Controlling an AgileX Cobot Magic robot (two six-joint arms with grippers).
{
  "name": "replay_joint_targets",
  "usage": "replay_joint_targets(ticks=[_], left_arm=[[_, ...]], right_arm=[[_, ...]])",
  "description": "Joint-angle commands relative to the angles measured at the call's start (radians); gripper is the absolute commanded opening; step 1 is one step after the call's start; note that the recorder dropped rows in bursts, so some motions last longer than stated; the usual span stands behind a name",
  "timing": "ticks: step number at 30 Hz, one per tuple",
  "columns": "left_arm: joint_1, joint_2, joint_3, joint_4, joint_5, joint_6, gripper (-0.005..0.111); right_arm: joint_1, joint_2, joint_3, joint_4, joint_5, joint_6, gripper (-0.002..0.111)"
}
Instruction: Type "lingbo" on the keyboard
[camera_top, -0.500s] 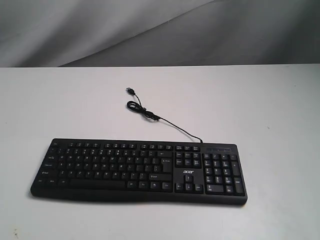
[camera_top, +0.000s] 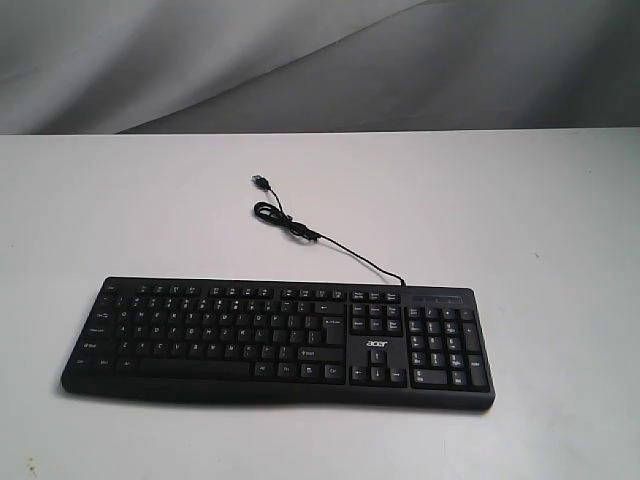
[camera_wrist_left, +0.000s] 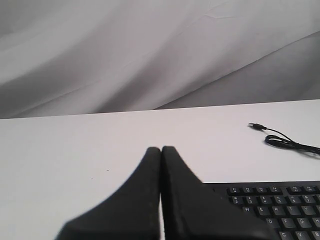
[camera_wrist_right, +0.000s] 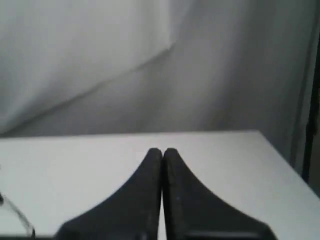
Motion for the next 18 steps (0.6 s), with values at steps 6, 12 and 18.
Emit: replay_joint_targets(ticks=[6,12,18], left_arm=[[-0.005,-0.005,0.005,0.000,-0.008,-0.002,0.001],[-0.005,-0.005,0.005,0.000,-0.006,-0.002,0.001],[-0.005,-0.005,0.005,0.000,-0.006,-0.002,0.001]], right_arm=[[-0.006,-0.003,0.004,0.032,-0.367,0.006,0.000],[-0.006,-0.003,0.004,-0.006,-0.600,0.294,0.000],[-0.002,0.153,-0.124,-0.481,-0.536,0.612,0.000]])
